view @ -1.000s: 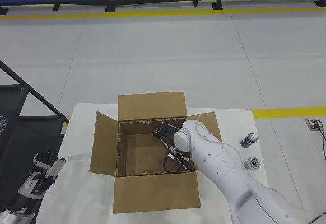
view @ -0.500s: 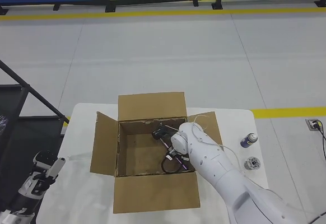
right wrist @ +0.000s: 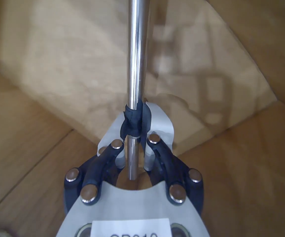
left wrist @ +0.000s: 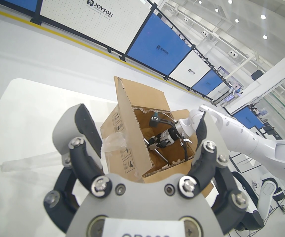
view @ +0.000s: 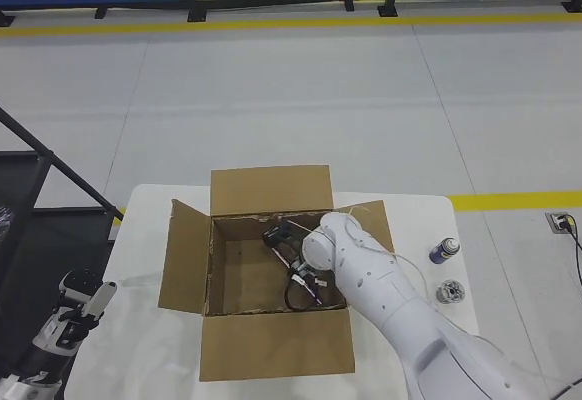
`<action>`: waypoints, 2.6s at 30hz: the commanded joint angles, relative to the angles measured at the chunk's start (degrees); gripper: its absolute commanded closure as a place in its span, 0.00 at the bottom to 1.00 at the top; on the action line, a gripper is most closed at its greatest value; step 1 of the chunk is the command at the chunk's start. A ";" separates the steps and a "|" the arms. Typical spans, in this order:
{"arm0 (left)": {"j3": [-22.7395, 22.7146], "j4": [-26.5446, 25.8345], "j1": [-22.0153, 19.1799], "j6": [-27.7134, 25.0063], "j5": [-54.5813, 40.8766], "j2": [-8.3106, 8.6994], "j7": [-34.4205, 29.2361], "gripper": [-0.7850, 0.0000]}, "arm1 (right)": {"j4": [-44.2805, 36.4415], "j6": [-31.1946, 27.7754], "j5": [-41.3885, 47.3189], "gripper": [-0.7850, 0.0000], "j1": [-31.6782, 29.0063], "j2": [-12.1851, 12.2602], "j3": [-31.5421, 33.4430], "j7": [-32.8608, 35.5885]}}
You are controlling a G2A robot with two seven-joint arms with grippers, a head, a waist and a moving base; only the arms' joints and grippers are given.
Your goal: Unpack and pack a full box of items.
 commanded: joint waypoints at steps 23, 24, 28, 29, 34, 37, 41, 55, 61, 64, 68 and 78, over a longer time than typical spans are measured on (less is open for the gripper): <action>0.00 0.00 0.00 0.00 0.00 0.00 0.00 0.00 | -85.18 11.89 -18.63 1.00 -30.64 14.07 28.82 25.58; 0.00 0.00 0.00 0.00 0.00 0.00 0.00 0.00 | -88.43 12.82 -20.62 1.00 -32.49 14.48 30.79 25.63; 0.00 0.00 0.00 0.00 0.00 0.00 0.00 0.00 | -99.18 16.32 -27.39 1.00 -40.65 15.83 39.09 24.85; 0.00 0.00 0.00 0.00 0.00 0.00 0.00 0.00 | -101.05 17.23 -29.06 1.00 -42.72 16.11 41.39 24.33; 0.00 0.00 0.00 0.00 0.00 0.00 0.00 0.00 | -103.43 18.71 -28.05 1.00 -51.77 17.03 51.71 20.64; 0.00 0.00 0.00 0.00 0.00 0.00 0.00 0.00 | -100.70 18.43 -24.38 1.00 -55.06 17.43 56.84 19.07; 0.00 0.00 0.00 0.00 0.00 0.00 0.00 0.00 | -93.72 17.60 -22.54 1.00 -56.10 18.04 60.59 19.75; 0.00 0.00 0.00 0.00 0.00 0.00 0.00 0.00 | -70.49 13.18 -21.50 1.00 -51.22 19.74 60.88 16.76; 0.00 0.00 0.00 0.00 0.00 0.00 0.00 0.00 | -64.36 13.12 -22.19 1.00 -48.64 20.37 59.74 16.78; 0.00 0.00 0.00 0.00 0.00 0.00 0.00 0.00 | -62.28 13.45 -22.24 1.00 -47.86 20.62 59.11 17.03; 0.00 0.00 0.00 0.00 0.00 0.00 0.00 0.00 | -60.05 14.29 -23.35 0.99 -46.87 20.94 58.10 16.76; 0.00 0.00 0.00 0.00 0.00 0.00 0.00 0.00 | -58.25 15.94 -22.44 0.67 -46.17 21.49 56.18 16.03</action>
